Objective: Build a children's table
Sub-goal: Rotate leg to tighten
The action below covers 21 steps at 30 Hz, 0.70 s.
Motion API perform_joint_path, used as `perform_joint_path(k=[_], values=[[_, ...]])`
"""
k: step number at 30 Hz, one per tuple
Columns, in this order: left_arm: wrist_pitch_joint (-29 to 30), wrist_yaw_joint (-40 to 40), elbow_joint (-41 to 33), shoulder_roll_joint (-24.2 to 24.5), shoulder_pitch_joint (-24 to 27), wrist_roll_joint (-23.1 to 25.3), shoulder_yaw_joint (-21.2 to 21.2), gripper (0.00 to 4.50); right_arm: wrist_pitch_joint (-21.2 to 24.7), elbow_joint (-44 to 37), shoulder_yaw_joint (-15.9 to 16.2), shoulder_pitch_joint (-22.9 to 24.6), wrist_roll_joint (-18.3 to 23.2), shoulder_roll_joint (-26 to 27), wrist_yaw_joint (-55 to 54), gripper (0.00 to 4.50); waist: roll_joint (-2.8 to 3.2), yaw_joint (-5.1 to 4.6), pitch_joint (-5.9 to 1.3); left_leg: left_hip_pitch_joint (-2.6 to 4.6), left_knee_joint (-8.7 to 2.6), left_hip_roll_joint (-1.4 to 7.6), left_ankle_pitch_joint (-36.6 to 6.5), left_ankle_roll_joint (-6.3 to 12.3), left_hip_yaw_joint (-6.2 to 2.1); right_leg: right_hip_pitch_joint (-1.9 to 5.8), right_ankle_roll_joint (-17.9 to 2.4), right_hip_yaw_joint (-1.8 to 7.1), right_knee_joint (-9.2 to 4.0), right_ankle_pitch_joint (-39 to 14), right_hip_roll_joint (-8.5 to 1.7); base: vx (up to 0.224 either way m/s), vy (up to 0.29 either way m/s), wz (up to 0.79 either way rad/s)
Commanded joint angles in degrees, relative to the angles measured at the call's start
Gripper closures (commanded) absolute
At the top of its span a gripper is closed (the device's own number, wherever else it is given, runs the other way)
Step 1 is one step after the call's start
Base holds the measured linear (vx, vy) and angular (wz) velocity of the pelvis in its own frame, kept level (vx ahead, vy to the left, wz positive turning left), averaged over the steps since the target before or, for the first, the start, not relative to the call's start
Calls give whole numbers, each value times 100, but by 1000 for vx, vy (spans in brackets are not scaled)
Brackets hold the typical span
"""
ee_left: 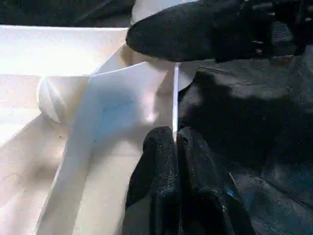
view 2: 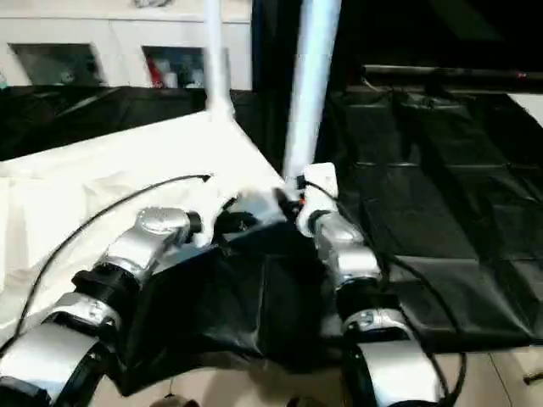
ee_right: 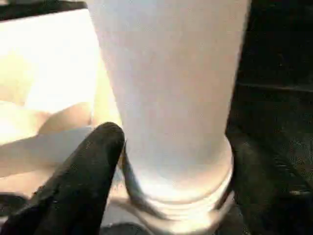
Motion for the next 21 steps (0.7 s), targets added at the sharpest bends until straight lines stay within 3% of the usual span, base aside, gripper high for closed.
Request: perform_joint_path(k=[1, 8, 11, 18, 21], values=[[-419, -308, -496, -155, -82, -323, 43, 450, 110, -21, 259, -83, 95, 182, 503, 67, -51, 33, -443, 52, -356, 112, -1294, 330, -82, 360, -1080, 262, -422, -1744, -323, 0, 0, 0], [-439, -846, -701, 111, 89, -428, 23, 450, 212, -293, 472, -25, 0, -438, 1286, 24, -59, 66, -451, 59, -341, 136, -1141, 414, -64, 353, -1229, 277, -375, -1419, -315, 0, 0, 0], [-448, -1256, -869, 297, 226, -476, -35, 450, 180, -497, 708, 104, -183, -830, 1909, 6, -58, 101, -449, 53, -340, 151, -1131, 418, -64, 360, -1239, 274, -357, -1410, -320, 0, 0, 0], [-341, -2116, -1293, 700, 517, -622, -179, 450, 273, -1332, 1177, 489, -5, -1564, 3582, 6, -66, 230, -436, 63, -341, 169, -1249, 413, -55, 352, -1109, 274, -377, -1658, -312, 0, 0, 0], [-253, -2443, -1473, 860, 629, -667, -245, 450, 352, -1632, 1391, 648, 21, -1855, 4118, 6, -74, 242, -422, 71, -352, 177, -1351, 357, -63, 330, -1038, 273, -400, -1896, -318, 0, 0, 0]])
